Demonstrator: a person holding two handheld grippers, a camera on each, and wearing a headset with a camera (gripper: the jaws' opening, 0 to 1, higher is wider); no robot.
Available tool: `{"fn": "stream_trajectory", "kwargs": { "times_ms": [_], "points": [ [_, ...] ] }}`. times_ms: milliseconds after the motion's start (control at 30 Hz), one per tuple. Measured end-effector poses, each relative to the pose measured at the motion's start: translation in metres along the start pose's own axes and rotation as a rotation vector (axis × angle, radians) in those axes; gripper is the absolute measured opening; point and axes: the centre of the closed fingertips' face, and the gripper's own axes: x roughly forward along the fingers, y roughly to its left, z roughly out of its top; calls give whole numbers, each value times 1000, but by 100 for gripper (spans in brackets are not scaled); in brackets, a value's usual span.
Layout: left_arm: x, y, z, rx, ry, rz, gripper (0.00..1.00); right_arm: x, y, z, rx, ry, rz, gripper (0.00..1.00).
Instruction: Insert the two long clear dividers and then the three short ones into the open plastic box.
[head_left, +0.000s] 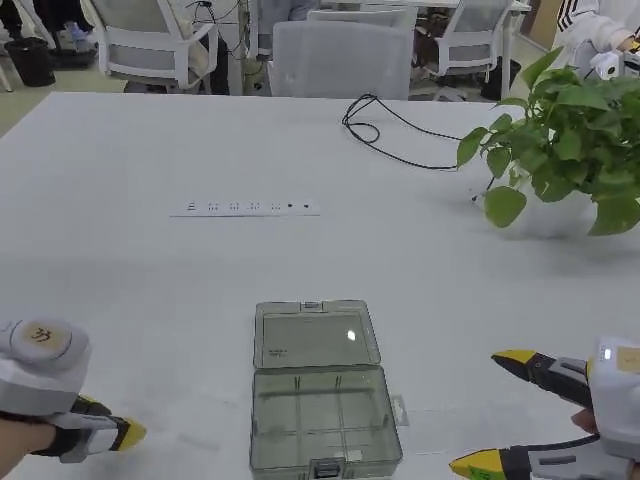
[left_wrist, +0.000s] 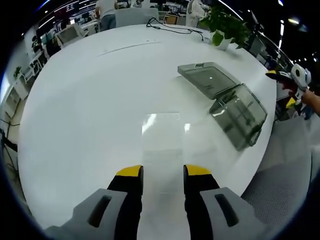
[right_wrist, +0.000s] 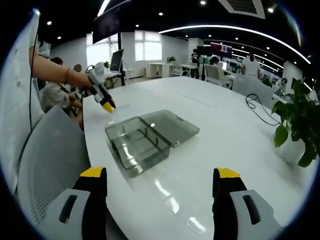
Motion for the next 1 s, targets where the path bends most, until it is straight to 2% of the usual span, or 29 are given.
{"fn": "stream_trajectory", "kwargs": {
  "times_ms": [267, 400, 733, 933, 967, 1000],
  "points": [
    [-9, -15, 20, -46, -91, -39, 30, 2, 1, 22, 14, -46, 0, 84],
    [-12, -25, 34, -66, -145, -66, 30, 3, 2, 35, 31, -71, -1, 82],
    [-19, -58, 69, -103, -260, -153, 30, 12, 6, 73, 100, -145, 6, 76],
    [-21, -78, 84, -116, -309, -201, 30, 25, 12, 91, 131, -160, 16, 71],
    [-21, -82, 88, -124, -322, -211, 30, 27, 14, 98, 170, -191, 26, 70],
    [-22, -83, 89, -126, -324, -214, 30, 28, 14, 101, 181, -194, 25, 70]
  ]
}}
